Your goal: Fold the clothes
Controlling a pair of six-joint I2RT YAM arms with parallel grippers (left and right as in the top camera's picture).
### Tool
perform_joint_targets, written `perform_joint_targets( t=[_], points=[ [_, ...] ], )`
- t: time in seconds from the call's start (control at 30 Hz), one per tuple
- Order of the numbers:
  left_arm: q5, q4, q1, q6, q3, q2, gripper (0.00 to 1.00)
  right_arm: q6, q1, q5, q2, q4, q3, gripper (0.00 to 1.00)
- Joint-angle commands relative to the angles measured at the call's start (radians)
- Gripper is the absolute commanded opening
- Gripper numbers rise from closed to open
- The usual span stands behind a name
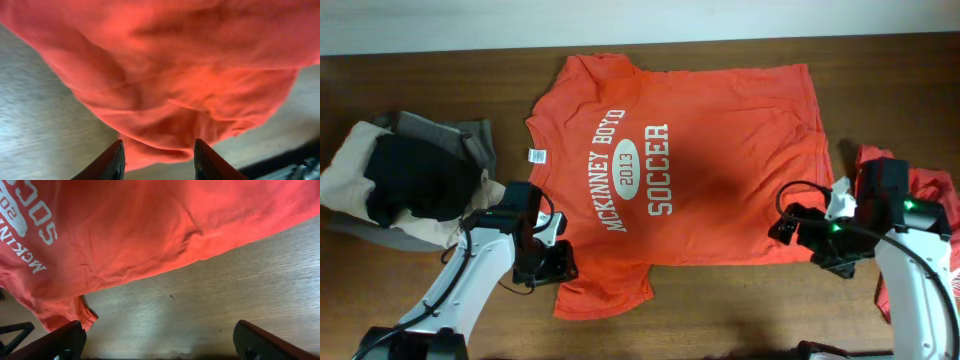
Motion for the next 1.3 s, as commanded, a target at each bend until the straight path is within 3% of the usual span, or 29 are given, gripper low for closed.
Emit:
perform_joint_targets(
  t=[0.0,0.13,0.27,0.33,0.6,0.93,1.03,1.17,1.27],
  points=[
    [0.040,-0.031,0.006,-0.064,-0.009,-0.008,0.46,0.016,0.005,-0.019,-0.015,0.011,-0.008,0.99],
    [0.019,-0.048,0.006,-0.203,-0.034,-0.008,0.49,0.016,0.005,-0.019,-0.015,0.014,-0.008,0.99],
    [0.019,-0.042,0.006,-0.366,-0.065,-0.008,0.70,0.016,0.005,-0.019,-0.015,0.015,-0.008,0.99],
    [0.019,-0.036,0.006,-0.415,-0.069,-0.008,0.73,0.016,0.005,-0.019,-0.015,0.015,-0.008,0.99],
    [0.032,0.009,0.006,-0.505,-0.080,-0.008,0.82,0.015,0.005,-0.019,-0.015,0.018,-0.008,0.99],
    [0.130,0.103,0.006,-0.514,-0.210,-0.008,0.81,0.015,0.005,-0.018,-0.015,0.031,-0.008,0.99],
    [0.159,0.137,0.006,-0.513,-0.237,-0.008,0.69,0.015,0.005,-0.016,-0.015,0.036,-0.008,0.99],
    [0.161,0.149,0.006,-0.468,-0.238,-0.008,0.36,0.016,0.005,0.038,-0.015,0.053,-0.008,0.99],
    [0.160,0.151,0.006,-0.393,-0.237,-0.008,0.19,0.021,0.005,0.091,-0.015,0.088,-0.008,0.99]
  ],
)
